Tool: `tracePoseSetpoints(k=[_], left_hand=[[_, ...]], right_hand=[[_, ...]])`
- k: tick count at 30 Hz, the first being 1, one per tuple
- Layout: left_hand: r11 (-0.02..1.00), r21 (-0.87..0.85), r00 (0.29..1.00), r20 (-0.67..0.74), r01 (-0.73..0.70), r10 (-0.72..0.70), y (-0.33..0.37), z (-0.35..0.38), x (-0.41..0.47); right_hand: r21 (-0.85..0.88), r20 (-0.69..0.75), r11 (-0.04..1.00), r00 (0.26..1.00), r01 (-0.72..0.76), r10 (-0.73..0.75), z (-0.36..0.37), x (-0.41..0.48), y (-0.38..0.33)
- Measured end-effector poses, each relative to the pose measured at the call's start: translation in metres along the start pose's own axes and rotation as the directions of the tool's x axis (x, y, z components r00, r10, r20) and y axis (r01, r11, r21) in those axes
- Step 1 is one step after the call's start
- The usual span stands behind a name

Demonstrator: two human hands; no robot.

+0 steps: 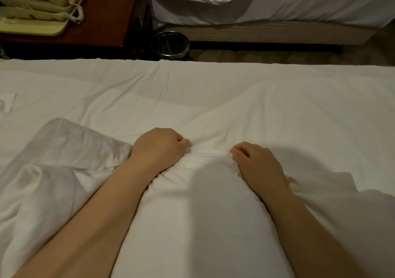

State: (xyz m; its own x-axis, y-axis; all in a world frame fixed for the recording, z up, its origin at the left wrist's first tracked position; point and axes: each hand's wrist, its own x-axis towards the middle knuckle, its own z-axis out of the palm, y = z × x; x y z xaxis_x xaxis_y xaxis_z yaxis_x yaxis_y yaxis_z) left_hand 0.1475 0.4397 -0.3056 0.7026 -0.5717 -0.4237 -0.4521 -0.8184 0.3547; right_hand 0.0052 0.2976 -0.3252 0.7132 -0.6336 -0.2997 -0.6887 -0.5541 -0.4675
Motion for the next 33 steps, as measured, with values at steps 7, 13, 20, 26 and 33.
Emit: tracePoseSetpoints(k=[7, 13, 20, 26, 33], left_hand=[[0.989, 0.147, 0.972, 0.227, 0.02, -0.053, 0.001, 0.003, 0.001], [0.989, 0.15, 0.982, 0.186, -0.002, -0.026, -0.001, 0.006, -0.002], [0.993, 0.121, 0.989, 0.149, -0.017, -0.002, 0.0, 0.01, 0.002], [0.997, 0.057, 0.996, 0.081, -0.048, 0.043, 0.003, 0.003, -0.007], [0.988, 0.098, 0.98, -0.148, -0.117, 0.13, 0.007, -0.005, -0.028]], right_hand=[[-0.029, 0.144, 0.999, 0.989, -0.035, 0.039, -0.002, -0.002, -0.001], [-0.04, 0.099, 0.998, 0.994, -0.051, 0.055, -0.004, -0.007, -0.003], [0.056, 0.03, 0.996, 0.997, -0.073, 0.072, -0.004, -0.009, -0.003], [0.011, 0.016, 1.0, 1.0, -0.018, 0.018, -0.013, -0.017, -0.008], [0.04, -0.094, 0.997, 0.994, 0.067, -0.063, -0.023, -0.038, -0.012]])
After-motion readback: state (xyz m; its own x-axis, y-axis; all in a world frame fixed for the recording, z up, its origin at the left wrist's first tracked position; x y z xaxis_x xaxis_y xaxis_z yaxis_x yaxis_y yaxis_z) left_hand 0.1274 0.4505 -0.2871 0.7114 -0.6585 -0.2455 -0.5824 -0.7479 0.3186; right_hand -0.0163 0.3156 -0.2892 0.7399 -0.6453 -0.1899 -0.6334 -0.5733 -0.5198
